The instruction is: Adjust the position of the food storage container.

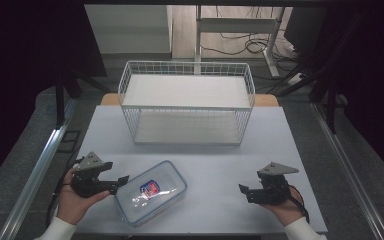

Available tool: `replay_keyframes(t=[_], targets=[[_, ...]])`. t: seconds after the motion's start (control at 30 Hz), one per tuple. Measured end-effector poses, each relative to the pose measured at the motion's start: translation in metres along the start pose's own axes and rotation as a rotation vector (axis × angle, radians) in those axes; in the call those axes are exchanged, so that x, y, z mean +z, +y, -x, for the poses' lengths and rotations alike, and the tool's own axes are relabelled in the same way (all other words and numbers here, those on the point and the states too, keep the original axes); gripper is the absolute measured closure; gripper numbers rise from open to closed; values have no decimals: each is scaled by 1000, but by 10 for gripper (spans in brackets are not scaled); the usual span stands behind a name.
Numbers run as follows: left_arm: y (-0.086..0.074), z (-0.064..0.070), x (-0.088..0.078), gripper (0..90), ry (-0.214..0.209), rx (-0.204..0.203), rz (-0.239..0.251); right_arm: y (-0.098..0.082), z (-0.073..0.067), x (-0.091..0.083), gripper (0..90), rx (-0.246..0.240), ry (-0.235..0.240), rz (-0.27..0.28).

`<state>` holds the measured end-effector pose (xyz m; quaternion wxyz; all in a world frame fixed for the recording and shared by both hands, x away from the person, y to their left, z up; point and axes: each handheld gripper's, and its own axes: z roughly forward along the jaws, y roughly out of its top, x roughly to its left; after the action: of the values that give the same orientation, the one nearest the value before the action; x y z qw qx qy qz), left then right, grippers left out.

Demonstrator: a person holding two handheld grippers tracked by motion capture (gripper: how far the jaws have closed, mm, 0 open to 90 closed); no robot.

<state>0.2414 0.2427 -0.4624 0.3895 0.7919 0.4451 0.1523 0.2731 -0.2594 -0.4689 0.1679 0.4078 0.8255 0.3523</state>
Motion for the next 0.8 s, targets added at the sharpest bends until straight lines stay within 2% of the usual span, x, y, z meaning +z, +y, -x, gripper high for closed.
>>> replay_keyframes(t=[0.13,0.33,0.43,0.67,0.73,0.8], targets=[[8,6,-5,243,-53,-2,-18,-2,3,1,184,7,-1,-4],[21,19,-11,350,-108,40,-34,-3,5,2,184,13,-5,-8],[26,25,-12,384,-140,69,-65,-3,3,2,184,11,-14,-13],[36,49,-13,379,-207,113,-105,-3,2,2,187,5,-26,-18],[36,57,-12,401,-218,137,-120,-4,2,2,189,6,-27,-18],[36,64,-9,465,-239,158,-138,-4,2,2,190,6,-22,-21]])
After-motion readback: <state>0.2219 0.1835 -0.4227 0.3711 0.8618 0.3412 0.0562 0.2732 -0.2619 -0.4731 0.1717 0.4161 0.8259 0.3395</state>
